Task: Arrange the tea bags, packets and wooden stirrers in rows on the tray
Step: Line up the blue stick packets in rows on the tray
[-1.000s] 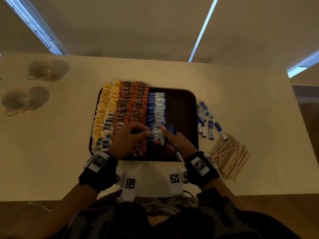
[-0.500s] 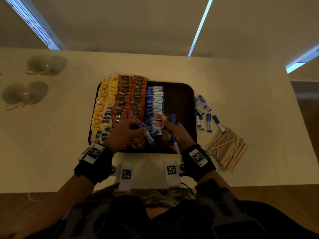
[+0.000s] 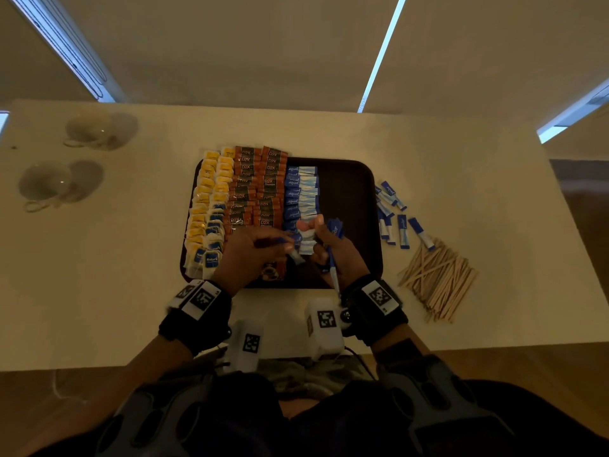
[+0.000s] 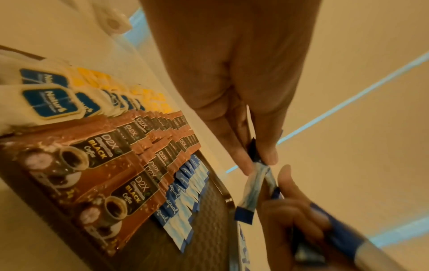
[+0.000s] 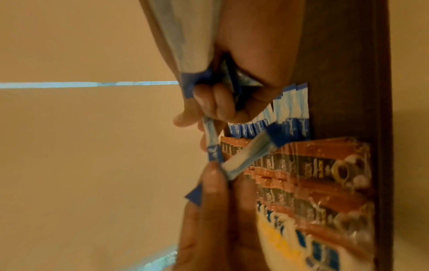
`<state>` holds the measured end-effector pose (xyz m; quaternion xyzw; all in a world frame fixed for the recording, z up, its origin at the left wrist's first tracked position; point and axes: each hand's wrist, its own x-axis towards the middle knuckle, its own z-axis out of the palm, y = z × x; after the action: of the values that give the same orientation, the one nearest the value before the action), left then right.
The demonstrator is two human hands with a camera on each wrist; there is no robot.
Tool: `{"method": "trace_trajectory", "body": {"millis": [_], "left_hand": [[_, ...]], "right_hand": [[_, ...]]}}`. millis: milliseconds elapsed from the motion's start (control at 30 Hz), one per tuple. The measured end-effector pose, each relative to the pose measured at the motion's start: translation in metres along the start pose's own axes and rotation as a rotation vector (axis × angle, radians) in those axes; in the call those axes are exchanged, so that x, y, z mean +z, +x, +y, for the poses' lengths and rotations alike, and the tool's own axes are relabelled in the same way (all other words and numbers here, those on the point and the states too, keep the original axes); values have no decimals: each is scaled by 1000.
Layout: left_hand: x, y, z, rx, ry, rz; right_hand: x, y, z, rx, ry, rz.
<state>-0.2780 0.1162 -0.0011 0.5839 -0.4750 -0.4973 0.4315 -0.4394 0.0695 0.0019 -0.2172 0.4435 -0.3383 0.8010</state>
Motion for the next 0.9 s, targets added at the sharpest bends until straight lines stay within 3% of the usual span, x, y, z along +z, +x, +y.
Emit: {"method": "trace_trajectory", "body": {"millis": [133,267,500,900], "left_hand": [[-17,2,-3,2,1,71],[-27,0,-8,-73,-163,113],[-33,3,-19,-192,-233,121],[-31,1,-22,-215,-238,69]], "right_hand": [[2,-5,9,-40,-350,122],[5,-8,16,-64,-486,148],[15,-8,25,-86,-454,225],[25,-13,53,-56,-355,338]]}}
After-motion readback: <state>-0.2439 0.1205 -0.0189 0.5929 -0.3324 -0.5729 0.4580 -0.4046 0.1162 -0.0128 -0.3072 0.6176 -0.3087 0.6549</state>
